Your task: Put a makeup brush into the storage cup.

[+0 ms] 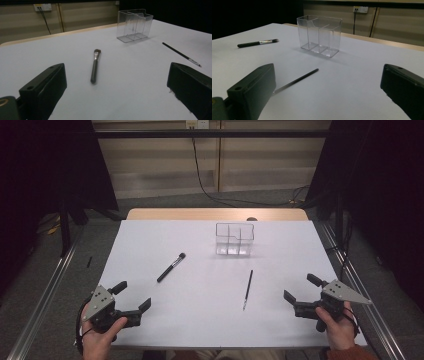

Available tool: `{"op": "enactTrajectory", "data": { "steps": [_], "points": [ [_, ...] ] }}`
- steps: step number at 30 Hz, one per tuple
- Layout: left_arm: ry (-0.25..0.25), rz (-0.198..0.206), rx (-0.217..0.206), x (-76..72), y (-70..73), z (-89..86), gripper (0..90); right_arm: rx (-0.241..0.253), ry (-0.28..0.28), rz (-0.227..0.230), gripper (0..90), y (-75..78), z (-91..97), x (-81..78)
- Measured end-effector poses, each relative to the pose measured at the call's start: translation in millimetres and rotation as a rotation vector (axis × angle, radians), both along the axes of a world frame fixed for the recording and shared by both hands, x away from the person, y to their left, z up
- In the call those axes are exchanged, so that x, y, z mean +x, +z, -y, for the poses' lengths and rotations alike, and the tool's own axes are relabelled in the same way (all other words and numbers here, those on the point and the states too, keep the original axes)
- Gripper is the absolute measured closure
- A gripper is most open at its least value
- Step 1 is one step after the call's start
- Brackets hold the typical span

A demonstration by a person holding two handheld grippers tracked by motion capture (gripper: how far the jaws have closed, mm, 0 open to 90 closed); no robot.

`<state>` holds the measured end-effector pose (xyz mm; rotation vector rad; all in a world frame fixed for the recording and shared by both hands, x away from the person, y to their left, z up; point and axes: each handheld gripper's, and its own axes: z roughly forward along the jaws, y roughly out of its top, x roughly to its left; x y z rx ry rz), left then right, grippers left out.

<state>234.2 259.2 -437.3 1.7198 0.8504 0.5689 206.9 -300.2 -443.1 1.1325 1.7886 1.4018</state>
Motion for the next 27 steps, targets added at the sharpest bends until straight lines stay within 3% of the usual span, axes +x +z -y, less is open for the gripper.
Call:
{"op": "enactTrajectory", "data": {
  "steps": [2, 9, 11, 14, 23, 27],
  "points": [
    [-0.007, 0.001, 0.007, 0.8, 0.1, 0.7, 2.6, -0.017, 0.002, -0.002, 0.0, -0.9, 0.0, 0.1],
    [0.000, -0.021, -0.007, 1.4, -0.2, 1.4, 2.6, 0.006, 0.008, -0.011, 0.0, -1.5, 1.0, 0.7],
    [0.002, -0.035, 0.008, 1.8, -0.2, 0.6, 3.0, 0.007, 0.006, -0.011, 0.0, -1.6, 1.3, 0.8],
    [0.001, -0.053, -0.018, 2.7, 0.3, 0.5, 3.0, 0.009, 0.006, -0.011, 0.0, -1.5, 1.1, 0.3],
    [-0.027, -0.037, 0.012, 4.2, 7.5, 5.8, 3.0, 0.036, 0.025, -0.016, 0.0, 0.5, -1.5, -2.0],
    [-0.040, -0.036, 0.005, 5.4, 9.8, 8.3, 3.0, 0.033, 0.034, -0.010, 0.0, 1.3, -3.1, -2.6]
  ]
}}
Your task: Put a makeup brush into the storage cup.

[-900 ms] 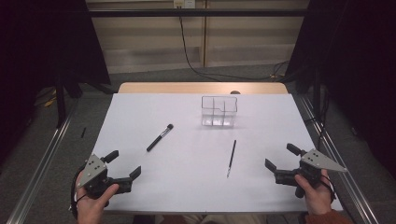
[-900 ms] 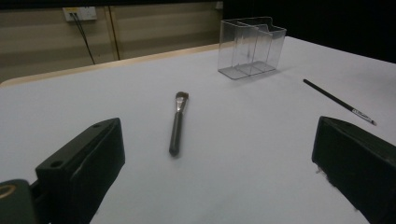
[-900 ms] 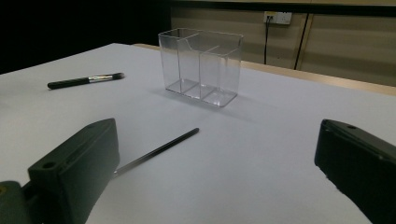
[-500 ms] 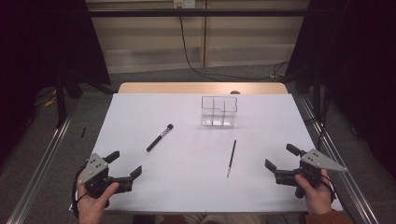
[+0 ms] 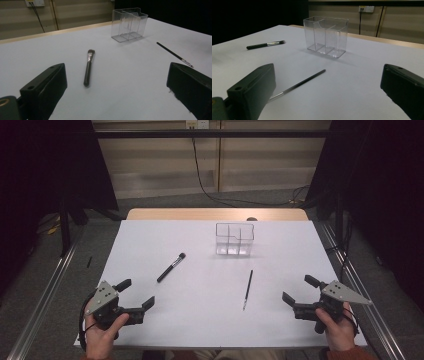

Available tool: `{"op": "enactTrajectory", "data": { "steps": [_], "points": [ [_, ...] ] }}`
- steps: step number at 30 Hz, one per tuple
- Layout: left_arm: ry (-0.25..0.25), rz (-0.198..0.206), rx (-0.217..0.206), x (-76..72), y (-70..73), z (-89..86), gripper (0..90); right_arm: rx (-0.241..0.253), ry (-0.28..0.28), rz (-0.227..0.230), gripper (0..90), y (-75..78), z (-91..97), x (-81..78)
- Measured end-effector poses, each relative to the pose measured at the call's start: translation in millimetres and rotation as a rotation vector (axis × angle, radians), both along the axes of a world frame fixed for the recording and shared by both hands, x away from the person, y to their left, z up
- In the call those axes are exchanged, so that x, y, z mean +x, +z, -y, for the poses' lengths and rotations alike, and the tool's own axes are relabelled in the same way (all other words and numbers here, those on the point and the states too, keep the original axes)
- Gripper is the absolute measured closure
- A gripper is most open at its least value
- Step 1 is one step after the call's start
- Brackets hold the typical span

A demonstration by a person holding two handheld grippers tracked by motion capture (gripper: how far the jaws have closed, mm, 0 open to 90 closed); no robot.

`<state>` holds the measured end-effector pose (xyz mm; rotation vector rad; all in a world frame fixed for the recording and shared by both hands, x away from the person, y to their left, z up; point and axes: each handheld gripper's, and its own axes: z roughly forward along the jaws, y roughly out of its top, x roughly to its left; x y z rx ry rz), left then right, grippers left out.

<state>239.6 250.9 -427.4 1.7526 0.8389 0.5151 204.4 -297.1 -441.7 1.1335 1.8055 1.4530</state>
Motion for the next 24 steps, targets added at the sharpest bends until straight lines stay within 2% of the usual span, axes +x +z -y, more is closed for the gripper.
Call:
{"op": "enactTrajectory", "data": {
  "steps": [8, 11, 17, 22, 24],
  "points": [
    [-0.004, 0.004, 0.002, 11.4, 5.7, 6.4, 3.2, 0.001, 0.001, -0.001, 0.0, -0.5, 0.0, 1.1],
    [-0.010, 0.024, 0.024, 17.2, 11.1, 11.2, 3.2, 0.004, 0.001, -0.001, 0.0, -0.5, -0.5, 2.2],
    [-0.020, 0.016, 0.025, 26.4, 13.1, 16.0, 3.2, 0.007, 0.003, 0.004, 0.0, -0.4, -0.8, 1.8],
    [-0.023, 0.020, 0.068, 36.5, 16.2, 25.0, 3.8, 0.007, 0.007, 0.000, 0.0, -0.7, -1.0, 2.4],
    [-0.026, 0.020, 0.057, 38.1, 16.4, 26.5, 3.8, 0.005, 0.009, 0.005, 0.0, -0.5, -1.1, 2.6]
  ]
}}
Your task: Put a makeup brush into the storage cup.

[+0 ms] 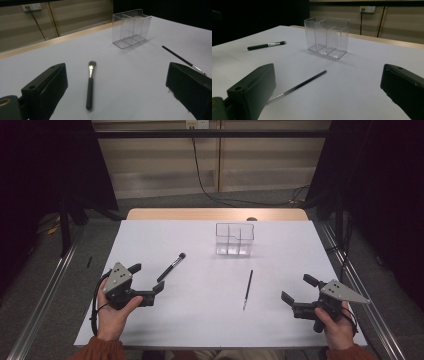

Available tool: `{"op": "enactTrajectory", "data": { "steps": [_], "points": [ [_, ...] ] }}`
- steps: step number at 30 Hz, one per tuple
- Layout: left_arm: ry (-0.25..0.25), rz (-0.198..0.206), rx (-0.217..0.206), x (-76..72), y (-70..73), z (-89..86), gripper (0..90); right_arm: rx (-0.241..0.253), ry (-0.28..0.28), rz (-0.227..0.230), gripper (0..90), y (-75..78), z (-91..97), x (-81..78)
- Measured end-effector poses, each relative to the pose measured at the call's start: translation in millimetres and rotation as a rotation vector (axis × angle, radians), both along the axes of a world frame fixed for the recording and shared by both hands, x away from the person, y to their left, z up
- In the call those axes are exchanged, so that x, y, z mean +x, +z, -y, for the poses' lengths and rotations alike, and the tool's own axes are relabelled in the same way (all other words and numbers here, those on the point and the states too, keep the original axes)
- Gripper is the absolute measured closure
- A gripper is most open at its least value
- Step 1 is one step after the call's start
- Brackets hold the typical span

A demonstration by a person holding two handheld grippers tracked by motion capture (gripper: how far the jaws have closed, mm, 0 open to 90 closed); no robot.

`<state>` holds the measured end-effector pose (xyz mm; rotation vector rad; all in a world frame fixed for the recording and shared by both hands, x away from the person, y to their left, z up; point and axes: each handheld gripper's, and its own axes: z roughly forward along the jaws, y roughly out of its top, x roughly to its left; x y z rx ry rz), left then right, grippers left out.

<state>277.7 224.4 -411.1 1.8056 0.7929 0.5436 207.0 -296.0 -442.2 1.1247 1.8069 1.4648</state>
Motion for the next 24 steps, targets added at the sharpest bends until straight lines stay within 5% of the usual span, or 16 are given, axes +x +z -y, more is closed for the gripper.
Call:
{"op": "enactTrajectory", "data": {
  "steps": [24],
  "points": [
    [-0.004, -0.004, -0.019, 36.7, 5.8, 12.2, 5.6, 0.011, 0.006, 0.001, 0.0, 0.3, -0.7, 0.2]
  ]
}}
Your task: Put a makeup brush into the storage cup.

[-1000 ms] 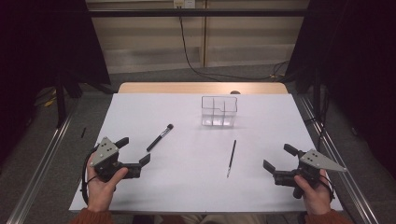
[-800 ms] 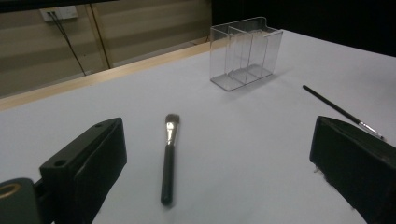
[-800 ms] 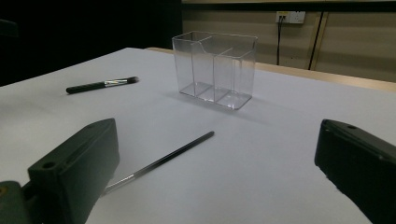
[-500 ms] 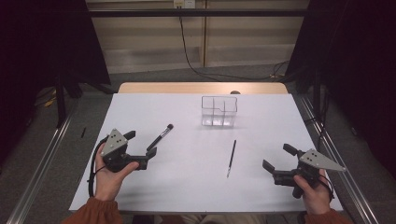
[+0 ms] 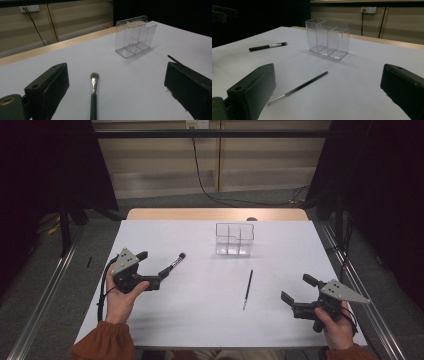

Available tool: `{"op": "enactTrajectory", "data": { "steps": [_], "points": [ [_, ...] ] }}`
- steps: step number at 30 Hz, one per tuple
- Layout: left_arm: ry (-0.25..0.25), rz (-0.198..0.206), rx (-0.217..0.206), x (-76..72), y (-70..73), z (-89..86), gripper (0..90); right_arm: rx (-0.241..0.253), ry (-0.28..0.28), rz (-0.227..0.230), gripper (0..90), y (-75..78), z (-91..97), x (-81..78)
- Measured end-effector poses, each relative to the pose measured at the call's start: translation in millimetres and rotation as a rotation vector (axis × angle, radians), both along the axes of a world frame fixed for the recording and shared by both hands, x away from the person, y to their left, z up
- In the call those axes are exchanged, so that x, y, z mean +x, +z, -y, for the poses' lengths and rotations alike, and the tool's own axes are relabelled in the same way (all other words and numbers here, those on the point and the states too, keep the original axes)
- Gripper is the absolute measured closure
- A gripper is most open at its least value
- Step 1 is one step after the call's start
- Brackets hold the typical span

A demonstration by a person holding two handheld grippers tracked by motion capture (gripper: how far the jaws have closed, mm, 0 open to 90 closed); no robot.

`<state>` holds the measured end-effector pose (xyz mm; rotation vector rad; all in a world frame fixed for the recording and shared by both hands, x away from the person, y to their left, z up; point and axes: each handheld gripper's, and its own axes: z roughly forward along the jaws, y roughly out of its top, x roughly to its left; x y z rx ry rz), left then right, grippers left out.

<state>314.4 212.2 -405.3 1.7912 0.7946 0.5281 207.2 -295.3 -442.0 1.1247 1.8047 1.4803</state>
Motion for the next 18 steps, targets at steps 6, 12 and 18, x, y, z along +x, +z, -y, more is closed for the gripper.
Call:
{"op": "enactTrajectory", "data": {
  "steps": [6, 12, 18],
  "points": [
    [-0.014, 0.009, 0.017, 10.3, 3.3, 3.2, 4.8, 0.002, 0.000, -0.001, 0.0, 0.0, 0.0, 0.2],
    [-0.021, 0.014, 0.011, 18.6, 7.1, 3.3, 4.3, 0.006, 0.004, -0.001, 0.0, -0.1, 0.0, 0.0],
    [-0.038, 0.019, 0.009, 27.0, 9.8, 4.8, 3.7, 0.010, 0.005, 0.001, 0.0, 0.4, 0.2, -0.5]
  ]
}}
